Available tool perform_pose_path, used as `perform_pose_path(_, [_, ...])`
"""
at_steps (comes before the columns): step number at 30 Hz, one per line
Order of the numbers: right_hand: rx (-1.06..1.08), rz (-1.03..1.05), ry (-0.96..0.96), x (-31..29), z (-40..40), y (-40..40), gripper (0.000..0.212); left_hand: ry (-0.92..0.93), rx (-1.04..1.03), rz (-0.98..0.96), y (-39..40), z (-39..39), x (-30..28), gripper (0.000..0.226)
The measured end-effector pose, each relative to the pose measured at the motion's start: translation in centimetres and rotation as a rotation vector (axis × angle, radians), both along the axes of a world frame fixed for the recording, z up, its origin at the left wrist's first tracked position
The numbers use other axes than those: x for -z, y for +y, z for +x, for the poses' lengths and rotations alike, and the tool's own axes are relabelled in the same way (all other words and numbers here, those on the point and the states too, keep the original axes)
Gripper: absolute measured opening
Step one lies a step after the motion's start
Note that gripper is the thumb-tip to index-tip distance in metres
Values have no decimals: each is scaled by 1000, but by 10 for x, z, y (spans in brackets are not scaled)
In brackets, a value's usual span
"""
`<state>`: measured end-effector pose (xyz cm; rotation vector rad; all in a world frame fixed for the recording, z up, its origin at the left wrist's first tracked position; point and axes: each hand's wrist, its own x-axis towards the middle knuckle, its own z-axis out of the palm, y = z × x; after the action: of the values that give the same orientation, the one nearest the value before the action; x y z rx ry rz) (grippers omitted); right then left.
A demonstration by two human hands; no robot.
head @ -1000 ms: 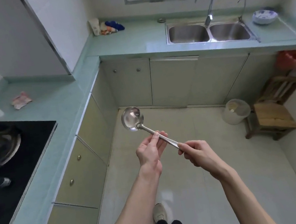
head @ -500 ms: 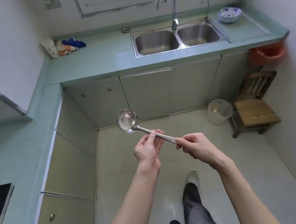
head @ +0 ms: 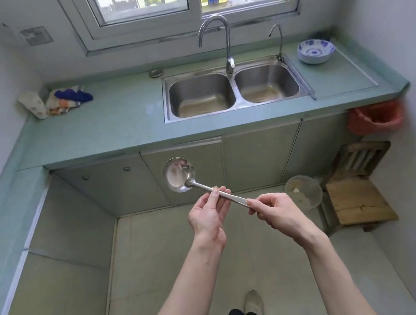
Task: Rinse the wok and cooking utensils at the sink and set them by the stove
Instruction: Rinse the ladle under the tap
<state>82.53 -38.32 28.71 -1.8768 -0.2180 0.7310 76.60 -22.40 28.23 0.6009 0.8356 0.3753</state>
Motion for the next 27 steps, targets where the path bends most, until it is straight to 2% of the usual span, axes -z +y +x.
perform_pose_path(15, [22,13,-12,8,172,23,36,-2,-13,10,19,180,5,28])
perform_pose_path(27, [3,-37,-37,10,353,85,39,-1,1,-65,83,360,18,16])
